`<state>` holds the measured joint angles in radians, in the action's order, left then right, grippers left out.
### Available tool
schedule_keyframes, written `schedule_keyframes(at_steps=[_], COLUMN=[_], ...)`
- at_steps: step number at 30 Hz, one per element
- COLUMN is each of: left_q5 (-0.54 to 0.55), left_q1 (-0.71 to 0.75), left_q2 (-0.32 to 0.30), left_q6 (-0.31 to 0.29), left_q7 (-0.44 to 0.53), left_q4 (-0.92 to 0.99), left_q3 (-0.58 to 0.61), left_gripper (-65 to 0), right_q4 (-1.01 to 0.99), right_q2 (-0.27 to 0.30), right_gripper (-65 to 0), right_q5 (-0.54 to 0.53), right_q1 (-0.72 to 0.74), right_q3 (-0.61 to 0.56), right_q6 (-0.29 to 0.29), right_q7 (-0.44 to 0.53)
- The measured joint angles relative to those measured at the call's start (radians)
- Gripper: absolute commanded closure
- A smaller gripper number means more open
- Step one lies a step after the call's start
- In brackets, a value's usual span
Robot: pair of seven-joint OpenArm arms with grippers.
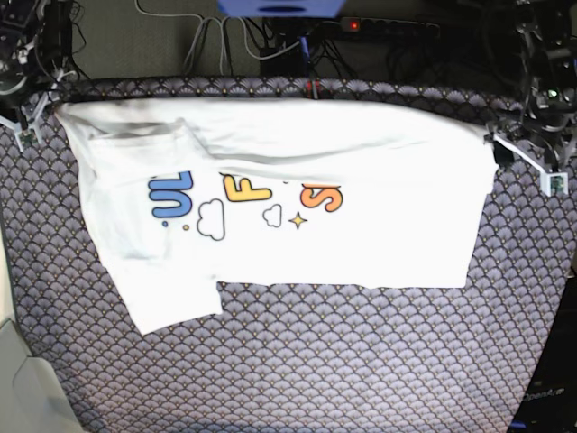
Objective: Fold the T-shirt properly
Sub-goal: 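Lower the edge onto the mat and open both grippers, then move both grippers to the shirt's hem edge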
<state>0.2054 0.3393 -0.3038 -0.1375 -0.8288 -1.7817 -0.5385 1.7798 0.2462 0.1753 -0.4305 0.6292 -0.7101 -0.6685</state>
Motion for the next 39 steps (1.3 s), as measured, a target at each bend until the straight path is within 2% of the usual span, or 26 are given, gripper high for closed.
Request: schedule_keyframes(at_steps=[9, 13, 18, 22, 28, 32, 35, 39], left_q5=[-0.006, -0.014, -0.019, -0.021, -0.021, -0.085, -0.132, -0.142], left_q1=[-0.144, -0.263, -0.382, -0.465, -0.521, -0.572, -0.595, -0.622], left_q2=[0.002, 0.013, 0.028, 0.016, 0.017, 0.022, 0.027, 0.027], left_q6=[-0.001, 0.003, 0.003, 0.006, 0.013, 0.009, 0.006, 0.006], left_q7=[0.001, 0.016, 0.010, 0.016, 0.087, 0.104, 0.107, 0.106], left_q4=[-0.006, 0.016, 0.145, 0.264, 0.410, 0.472, 0.492, 0.523], left_q3=[-0.003, -0.001, 0.011, 0.111, 0.197, 0.221, 0.222, 0.220], left_gripper=[-51.1, -51.1, -51.1, -51.1, -51.1, -51.1, -51.1, -51.1], right_q4=[-0.004, -0.048, -0.243, -0.416, -0.539, -0.616, -0.692, -0.813], right_q2=[0.051, 0.057, 0.069, 0.053, 0.008, -0.006, -0.006, -0.003], right_gripper=[-32.1, -32.1, -32.1, -32.0, -32.1, -32.1, -32.1, -32.2], right_q5=[0.011, -0.007, 0.006, 0.099, 0.114, 0.106, 0.107, 0.113], right_q1=[0.170, 0.346, 0.563, 0.700, 0.824, 0.890, 0.912, 0.920], right_q3=[-0.028, -0.133, -0.246, -0.325, -0.380, -0.383, -0.383, -0.383], right_q6=[0.005, 0.000, 0.004, 0.009, 0.008, 0.008, 0.008, 0.007], right_q7=[-0.019, -0.097, -0.182, -0.181, -0.180, -0.166, -0.100, -0.030])
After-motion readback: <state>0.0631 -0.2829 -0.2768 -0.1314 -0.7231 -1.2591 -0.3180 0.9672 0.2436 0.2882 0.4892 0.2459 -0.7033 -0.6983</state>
